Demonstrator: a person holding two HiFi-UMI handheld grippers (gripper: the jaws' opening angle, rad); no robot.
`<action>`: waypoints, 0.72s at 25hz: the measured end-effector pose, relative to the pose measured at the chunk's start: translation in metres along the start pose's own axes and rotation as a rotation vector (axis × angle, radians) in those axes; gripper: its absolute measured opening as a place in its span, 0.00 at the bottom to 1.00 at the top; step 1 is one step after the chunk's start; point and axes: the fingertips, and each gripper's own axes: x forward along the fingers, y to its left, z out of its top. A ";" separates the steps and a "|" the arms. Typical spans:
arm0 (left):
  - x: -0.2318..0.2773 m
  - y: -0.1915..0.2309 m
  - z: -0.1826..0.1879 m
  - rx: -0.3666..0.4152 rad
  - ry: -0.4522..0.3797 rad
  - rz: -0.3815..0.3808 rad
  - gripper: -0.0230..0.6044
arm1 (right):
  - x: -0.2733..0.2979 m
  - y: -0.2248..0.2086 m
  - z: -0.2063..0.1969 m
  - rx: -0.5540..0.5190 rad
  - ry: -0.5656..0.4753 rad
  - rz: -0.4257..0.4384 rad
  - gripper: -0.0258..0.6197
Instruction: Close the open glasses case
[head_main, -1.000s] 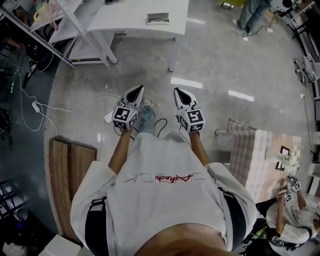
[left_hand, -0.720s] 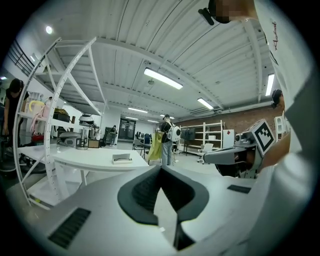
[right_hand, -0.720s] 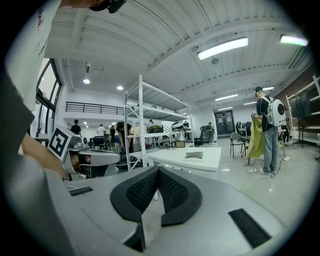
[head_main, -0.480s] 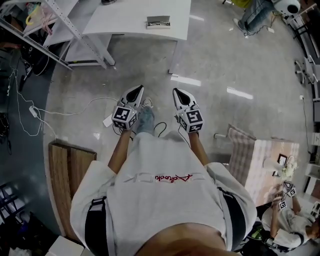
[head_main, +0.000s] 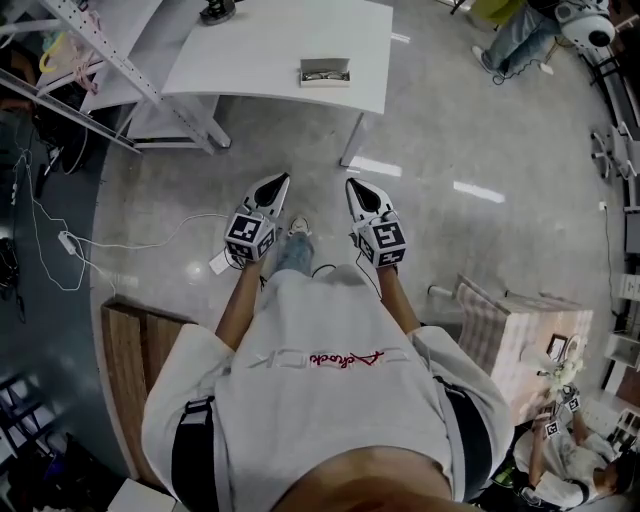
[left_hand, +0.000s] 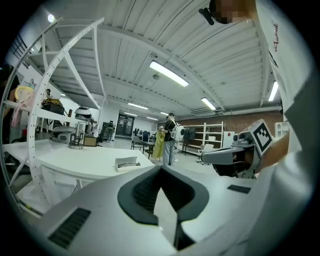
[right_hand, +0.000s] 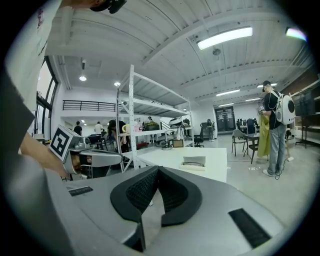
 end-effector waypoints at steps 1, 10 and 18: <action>0.006 0.007 0.003 0.002 0.005 -0.003 0.07 | 0.009 -0.004 0.003 0.001 0.001 -0.002 0.04; 0.063 0.062 0.022 -0.045 -0.002 -0.051 0.07 | 0.081 -0.037 0.024 -0.002 0.021 -0.028 0.04; 0.102 0.109 0.038 -0.057 0.004 -0.097 0.07 | 0.139 -0.057 0.039 -0.016 0.035 -0.052 0.04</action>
